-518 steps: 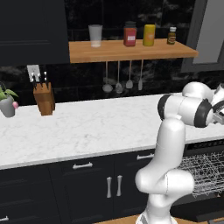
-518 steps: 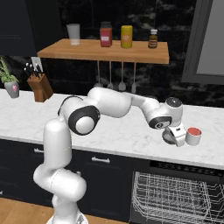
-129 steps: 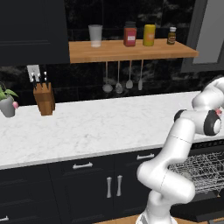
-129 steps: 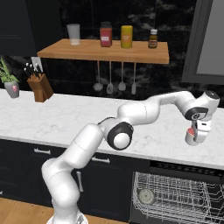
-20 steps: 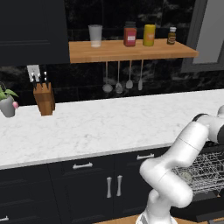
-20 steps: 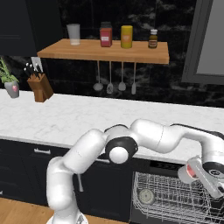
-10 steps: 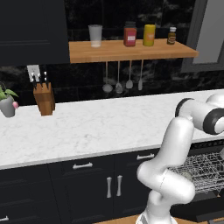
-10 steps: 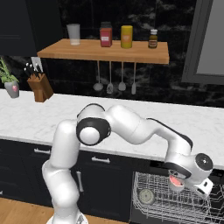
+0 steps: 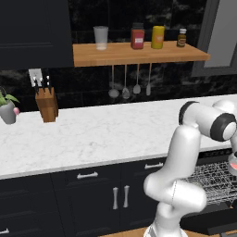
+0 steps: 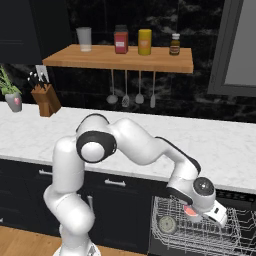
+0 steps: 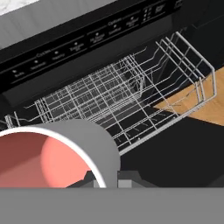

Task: Pick up the cup and bowl from the counter, place them in the dishwasher, and close the dishwasher door.

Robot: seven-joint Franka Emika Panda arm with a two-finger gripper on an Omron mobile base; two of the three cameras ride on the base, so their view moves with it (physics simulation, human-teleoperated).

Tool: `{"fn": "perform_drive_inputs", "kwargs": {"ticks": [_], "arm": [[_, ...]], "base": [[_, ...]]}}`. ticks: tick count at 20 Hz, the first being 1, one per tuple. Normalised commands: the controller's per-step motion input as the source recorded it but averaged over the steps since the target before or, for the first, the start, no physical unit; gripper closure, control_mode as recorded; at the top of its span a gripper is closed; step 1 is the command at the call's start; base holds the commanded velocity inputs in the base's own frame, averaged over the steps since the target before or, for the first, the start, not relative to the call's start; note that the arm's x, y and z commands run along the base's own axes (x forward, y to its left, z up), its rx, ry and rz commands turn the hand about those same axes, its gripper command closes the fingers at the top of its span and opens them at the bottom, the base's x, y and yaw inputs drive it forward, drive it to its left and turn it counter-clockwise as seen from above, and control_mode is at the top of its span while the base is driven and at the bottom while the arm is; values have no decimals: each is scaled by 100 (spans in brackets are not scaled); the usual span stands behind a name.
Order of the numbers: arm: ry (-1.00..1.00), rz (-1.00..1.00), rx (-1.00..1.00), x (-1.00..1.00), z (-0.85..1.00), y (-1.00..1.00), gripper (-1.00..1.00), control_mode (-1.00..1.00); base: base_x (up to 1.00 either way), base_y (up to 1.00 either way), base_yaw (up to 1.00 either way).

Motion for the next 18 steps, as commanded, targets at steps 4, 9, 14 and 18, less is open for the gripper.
{"fn": "perform_drive_inputs", "kwargs": {"ticks": [4, 9, 14, 18], "arm": [[0, 0, 0, 0, -4, -30, 100, -100], [0, 0, 0, 0, 0, -34, 100, -100], [0, 0, 0, 0, -21, -19, 100, -100], [0, 0, 0, 0, -30, -2, 100, -100]], "base": [[0, 0, 0], [0, 0, 0], [0, 0, 0], [0, 0, 0]]}}
